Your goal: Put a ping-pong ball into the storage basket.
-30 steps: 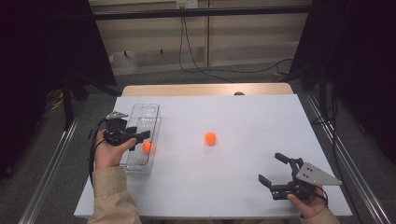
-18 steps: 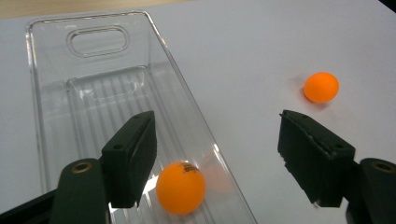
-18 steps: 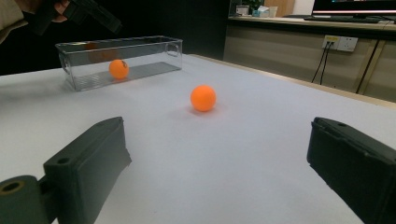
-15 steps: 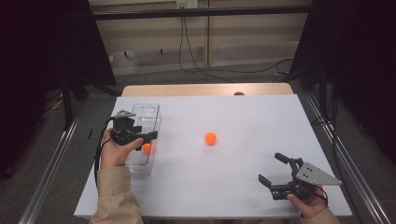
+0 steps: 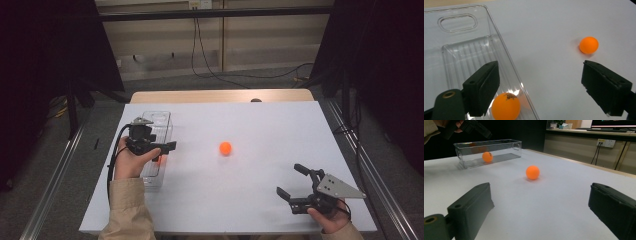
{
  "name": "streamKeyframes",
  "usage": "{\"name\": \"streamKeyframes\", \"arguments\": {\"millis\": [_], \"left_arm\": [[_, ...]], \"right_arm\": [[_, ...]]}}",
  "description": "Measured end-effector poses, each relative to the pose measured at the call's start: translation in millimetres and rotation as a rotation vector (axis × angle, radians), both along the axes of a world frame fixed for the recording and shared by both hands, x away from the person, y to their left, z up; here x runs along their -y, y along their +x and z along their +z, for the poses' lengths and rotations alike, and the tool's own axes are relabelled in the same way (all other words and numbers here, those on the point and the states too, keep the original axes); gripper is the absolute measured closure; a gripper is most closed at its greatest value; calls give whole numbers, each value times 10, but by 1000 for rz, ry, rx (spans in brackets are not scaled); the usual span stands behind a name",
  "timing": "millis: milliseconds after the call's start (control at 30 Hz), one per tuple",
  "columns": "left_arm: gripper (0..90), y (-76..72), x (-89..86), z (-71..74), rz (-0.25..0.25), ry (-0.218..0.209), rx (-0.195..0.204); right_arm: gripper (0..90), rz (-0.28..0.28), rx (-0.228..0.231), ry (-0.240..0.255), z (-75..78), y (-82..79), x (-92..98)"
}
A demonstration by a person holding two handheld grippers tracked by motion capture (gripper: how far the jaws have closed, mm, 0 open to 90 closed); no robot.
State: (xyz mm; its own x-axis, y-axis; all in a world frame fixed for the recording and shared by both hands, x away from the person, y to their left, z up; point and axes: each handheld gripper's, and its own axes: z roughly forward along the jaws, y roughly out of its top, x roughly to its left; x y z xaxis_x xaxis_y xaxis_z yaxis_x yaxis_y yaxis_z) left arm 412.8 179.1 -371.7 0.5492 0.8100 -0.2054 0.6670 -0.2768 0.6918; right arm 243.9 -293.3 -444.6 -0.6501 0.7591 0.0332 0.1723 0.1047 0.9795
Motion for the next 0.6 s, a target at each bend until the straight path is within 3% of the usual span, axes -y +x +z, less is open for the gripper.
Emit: {"name": "streamKeyframes", "arguments": {"millis": [600], "left_arm": [[115, 9, 185, -23, -47, 5, -5]], "right_arm": [[42, 1, 1, -2, 0, 0, 0]]}}
